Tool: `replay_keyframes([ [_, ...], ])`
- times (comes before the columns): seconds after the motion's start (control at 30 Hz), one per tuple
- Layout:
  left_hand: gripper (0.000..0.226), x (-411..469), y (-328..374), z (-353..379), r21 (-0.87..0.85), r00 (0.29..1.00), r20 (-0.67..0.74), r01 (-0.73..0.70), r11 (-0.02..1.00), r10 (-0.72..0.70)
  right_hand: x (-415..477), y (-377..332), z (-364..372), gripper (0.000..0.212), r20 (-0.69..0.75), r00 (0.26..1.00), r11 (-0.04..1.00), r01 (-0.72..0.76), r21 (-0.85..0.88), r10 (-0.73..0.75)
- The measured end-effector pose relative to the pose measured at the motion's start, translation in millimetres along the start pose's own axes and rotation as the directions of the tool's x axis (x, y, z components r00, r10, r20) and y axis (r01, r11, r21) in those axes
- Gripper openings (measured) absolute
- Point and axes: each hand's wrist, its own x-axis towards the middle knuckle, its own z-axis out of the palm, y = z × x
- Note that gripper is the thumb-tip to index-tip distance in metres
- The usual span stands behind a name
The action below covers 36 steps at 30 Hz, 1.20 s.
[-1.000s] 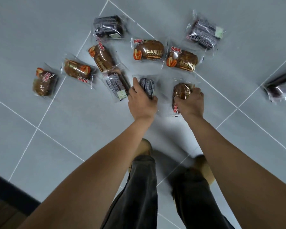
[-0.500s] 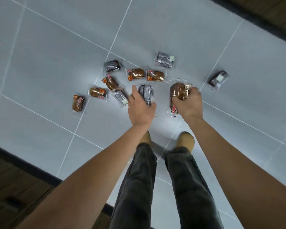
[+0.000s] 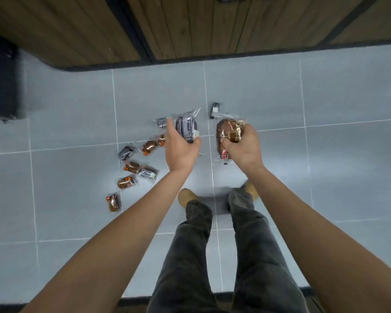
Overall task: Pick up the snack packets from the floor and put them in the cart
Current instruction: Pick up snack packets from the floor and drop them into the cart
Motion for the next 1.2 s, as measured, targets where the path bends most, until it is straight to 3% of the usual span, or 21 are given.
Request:
replay_keyframes([
  [0.23, 0.083, -61.4, 90.7, 36.9, -0.035, 0.952, 0.245, -0.180, 0.983, 0.183, -31.9, 23.5, -129.9, 0.042, -0.115, 0.991, 0.966, -0.034, 0.257, 0.066],
  [0.53, 0.084, -157.4, 213.0, 131.4, -0.106, 0.802, 0.469, -0.364, 0.925, 0.369, -40.8, 85.3, -292.7, 0.038, -0.214, 0.962, 0.820, -0.020, 0.572, 0.172],
  [0.93, 0.082, -213.7, 340.1, 266.5, -0.167, 0.648, 0.614, -0.453, 0.876, 0.452, -1.7, 143.1, -461.8, 0.040, -0.319, 0.912, 0.653, 0.078, 0.754, 0.259],
  [1.2, 0.078, -229.7, 457.4, 383.3, -0.189, 0.545, 0.675, -0.523, 0.831, 0.497, 64.8, 180.8, -581.9, 0.040, -0.436, 0.833, 0.663, 0.116, 0.740, 0.340],
])
